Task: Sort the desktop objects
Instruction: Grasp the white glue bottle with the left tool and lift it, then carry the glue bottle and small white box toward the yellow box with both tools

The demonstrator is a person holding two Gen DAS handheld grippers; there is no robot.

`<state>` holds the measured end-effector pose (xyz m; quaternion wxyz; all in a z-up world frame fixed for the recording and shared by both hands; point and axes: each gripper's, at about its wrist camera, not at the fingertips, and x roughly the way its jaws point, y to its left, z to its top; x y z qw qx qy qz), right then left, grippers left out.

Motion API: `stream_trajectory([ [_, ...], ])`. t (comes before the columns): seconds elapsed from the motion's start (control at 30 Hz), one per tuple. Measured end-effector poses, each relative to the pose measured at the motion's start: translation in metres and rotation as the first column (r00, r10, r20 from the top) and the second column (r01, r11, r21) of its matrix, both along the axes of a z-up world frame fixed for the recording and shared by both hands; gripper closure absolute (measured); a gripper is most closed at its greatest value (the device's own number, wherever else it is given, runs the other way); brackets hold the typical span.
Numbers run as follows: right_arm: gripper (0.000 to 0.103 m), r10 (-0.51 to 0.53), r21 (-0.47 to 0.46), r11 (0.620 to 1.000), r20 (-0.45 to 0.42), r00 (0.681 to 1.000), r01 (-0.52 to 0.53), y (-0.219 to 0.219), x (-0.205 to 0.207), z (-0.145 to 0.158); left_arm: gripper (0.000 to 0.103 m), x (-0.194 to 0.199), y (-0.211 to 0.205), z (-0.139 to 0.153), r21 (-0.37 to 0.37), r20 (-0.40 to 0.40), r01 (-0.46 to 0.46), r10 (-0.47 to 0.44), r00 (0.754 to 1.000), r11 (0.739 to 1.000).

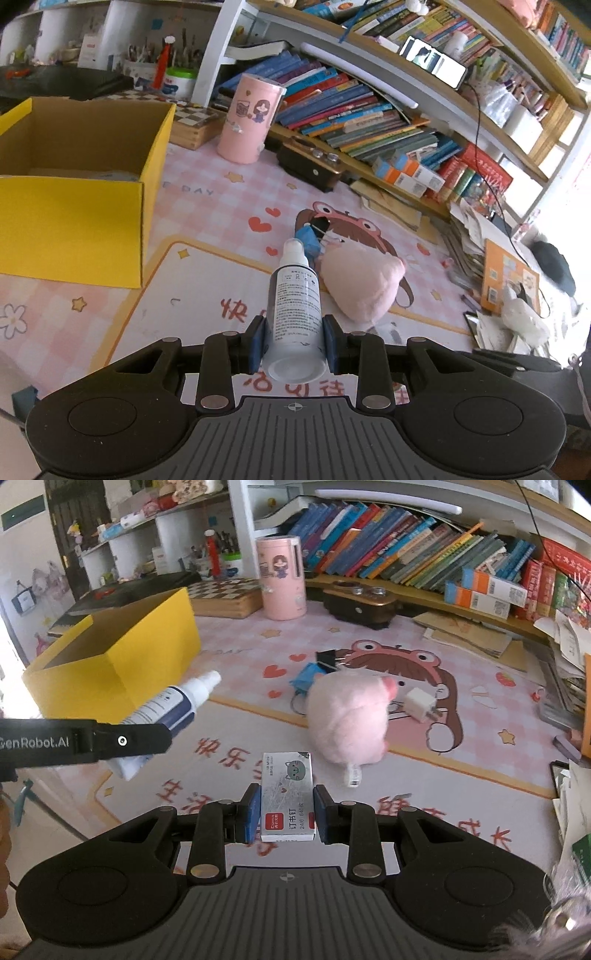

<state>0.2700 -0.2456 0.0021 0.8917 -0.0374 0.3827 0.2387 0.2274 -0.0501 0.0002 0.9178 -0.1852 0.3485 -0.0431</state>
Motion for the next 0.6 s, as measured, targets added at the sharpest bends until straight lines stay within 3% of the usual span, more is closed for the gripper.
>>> stream_trajectory([
  [0.6,0.075,0.061,-0.025,0.998,0.023,0.998,-0.061,0.064,-0.07,0.009,0.072,-0.077,0.059,0.0,-0.056,0.01,-0.042,0.043,0.999,0.998],
])
